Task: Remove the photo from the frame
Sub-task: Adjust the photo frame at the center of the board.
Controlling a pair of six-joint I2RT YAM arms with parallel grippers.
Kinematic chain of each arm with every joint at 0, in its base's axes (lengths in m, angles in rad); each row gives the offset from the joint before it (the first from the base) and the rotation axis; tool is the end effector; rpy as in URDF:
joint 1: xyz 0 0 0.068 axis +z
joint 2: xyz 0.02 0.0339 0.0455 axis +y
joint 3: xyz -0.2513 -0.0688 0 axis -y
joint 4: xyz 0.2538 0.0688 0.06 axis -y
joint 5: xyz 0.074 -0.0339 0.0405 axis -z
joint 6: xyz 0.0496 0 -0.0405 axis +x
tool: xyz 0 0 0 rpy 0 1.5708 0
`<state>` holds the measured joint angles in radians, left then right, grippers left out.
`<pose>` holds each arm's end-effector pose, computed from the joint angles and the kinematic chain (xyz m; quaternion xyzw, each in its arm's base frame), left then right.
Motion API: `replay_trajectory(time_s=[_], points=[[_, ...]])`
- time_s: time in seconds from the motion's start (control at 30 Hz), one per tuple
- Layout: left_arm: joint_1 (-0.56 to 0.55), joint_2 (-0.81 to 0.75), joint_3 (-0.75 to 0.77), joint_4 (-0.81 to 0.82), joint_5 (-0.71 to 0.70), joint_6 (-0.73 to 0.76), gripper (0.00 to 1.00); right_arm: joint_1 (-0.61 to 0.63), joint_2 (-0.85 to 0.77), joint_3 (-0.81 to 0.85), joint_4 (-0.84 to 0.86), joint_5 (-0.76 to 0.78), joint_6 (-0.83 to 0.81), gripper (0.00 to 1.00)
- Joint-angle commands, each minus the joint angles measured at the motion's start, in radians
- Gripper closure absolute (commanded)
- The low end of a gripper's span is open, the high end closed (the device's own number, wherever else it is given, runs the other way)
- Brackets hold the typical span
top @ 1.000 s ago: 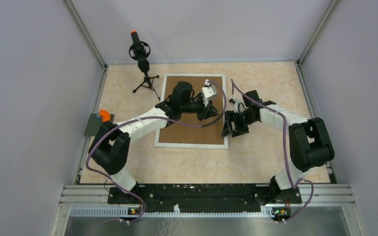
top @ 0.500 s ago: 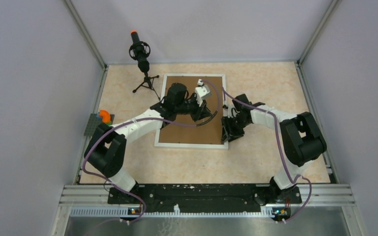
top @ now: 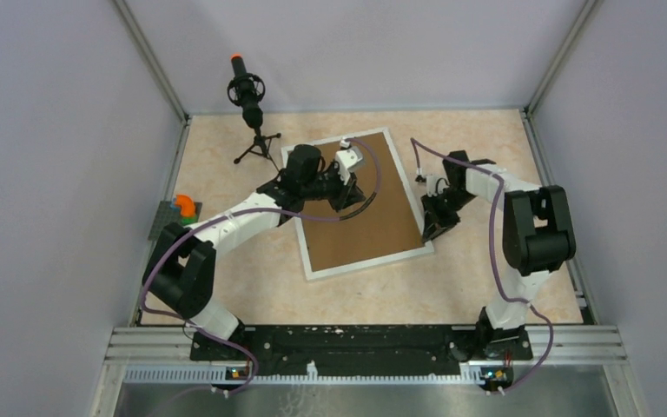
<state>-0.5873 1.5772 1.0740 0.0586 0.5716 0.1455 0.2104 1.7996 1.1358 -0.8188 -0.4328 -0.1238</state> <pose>0.2993 -0.2314 0.2452 0.4312 0.7035 -0.3448 0.4475 0.3129 0.0881 0.1306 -0.1716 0.9606 0.2162 0.0337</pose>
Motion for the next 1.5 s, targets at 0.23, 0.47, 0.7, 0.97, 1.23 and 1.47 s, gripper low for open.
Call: replay_trajectory(time_s=[0.23, 0.47, 0.7, 0.97, 1.23, 1.47], points=[[0.022, -0.014, 0.036, -0.019, 0.126, 0.089, 1.0, -0.256, 0.242, 0.322, -0.135, 0.162, -0.99, 1.0], [0.022, 0.0, 0.045, -0.028, 0.15, 0.12, 1.0, -0.256, 0.569, 1.059, -0.244, 0.102, -0.83, 0.6], [0.022, 0.016, 0.049, 0.027, 0.119, 0.07, 1.0, -0.362, 0.409, 0.968, -0.258, -0.008, -0.179, 0.42], [0.024, 0.049, 0.07, 0.046, 0.106, 0.044, 1.0, -0.304, -0.01, 0.287, 0.184, 0.006, 0.223, 0.09], [0.027, 0.056, 0.102, 0.03, 0.09, 0.058, 1.0, -0.217, 0.144, 0.356, 0.184, 0.232, 0.456, 0.19], [0.028, 0.038, 0.1, 0.027, 0.066, 0.066, 1.0, -0.172, 0.215, 0.361, 0.203, 0.267, 0.474, 0.43]])
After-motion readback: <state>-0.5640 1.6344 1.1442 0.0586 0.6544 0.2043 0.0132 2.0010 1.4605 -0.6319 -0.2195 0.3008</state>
